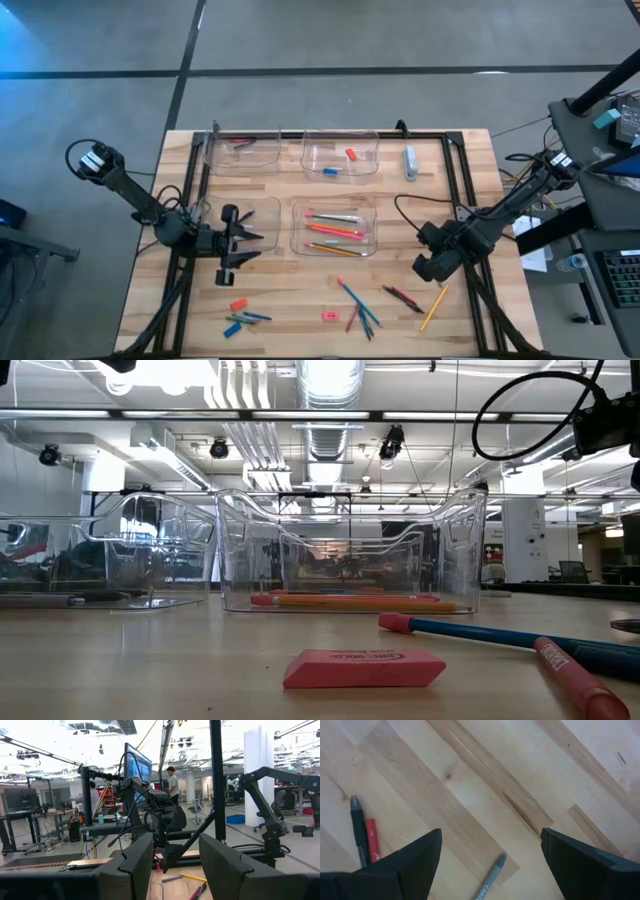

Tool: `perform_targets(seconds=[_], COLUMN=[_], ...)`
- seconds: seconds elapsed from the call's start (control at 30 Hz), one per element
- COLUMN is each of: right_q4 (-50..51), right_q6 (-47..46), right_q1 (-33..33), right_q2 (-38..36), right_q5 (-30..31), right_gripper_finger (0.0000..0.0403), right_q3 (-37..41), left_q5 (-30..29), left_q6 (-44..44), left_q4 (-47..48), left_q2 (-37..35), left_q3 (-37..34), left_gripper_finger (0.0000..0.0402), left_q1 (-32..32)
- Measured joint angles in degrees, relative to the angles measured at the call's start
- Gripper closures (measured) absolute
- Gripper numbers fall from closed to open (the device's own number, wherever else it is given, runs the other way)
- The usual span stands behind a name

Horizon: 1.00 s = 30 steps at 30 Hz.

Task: Sort crayons/erasers/pens/pencils in bins
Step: Put the top gray crayon into the top left transparent bin

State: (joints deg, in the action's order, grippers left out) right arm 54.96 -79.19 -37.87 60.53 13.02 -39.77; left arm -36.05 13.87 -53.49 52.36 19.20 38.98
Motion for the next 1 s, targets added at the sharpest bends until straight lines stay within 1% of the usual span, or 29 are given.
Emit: perform_targets(seconds=[0.2, 0.7, 1.0], right_q4=[0.0, 0.1, 0.2], right_q6=[-0.3, 1.1, 2.7], right_q1=[0.0, 0.0, 0.0], right_q2=[0.0, 0.0, 0.0], right_q5=[-0.2, -1.1, -1.0], right_gripper_finger=[0.0078, 0.0078, 0.0078], right_q3=[0.0, 0.0, -0.1], left_q5=[0.0, 0.0, 0.0], left_q6=[-0.4, -8.8, -9.1], left_q4=[0.0, 3.5, 3.5], left_q2=[0.0, 0.0, 1.5], left_q3=[0.0, -0.1, -0.1], left_gripper_finger=[0.0256, 0.0256, 0.0256], left_q1=[0.0, 0.0, 0.0])
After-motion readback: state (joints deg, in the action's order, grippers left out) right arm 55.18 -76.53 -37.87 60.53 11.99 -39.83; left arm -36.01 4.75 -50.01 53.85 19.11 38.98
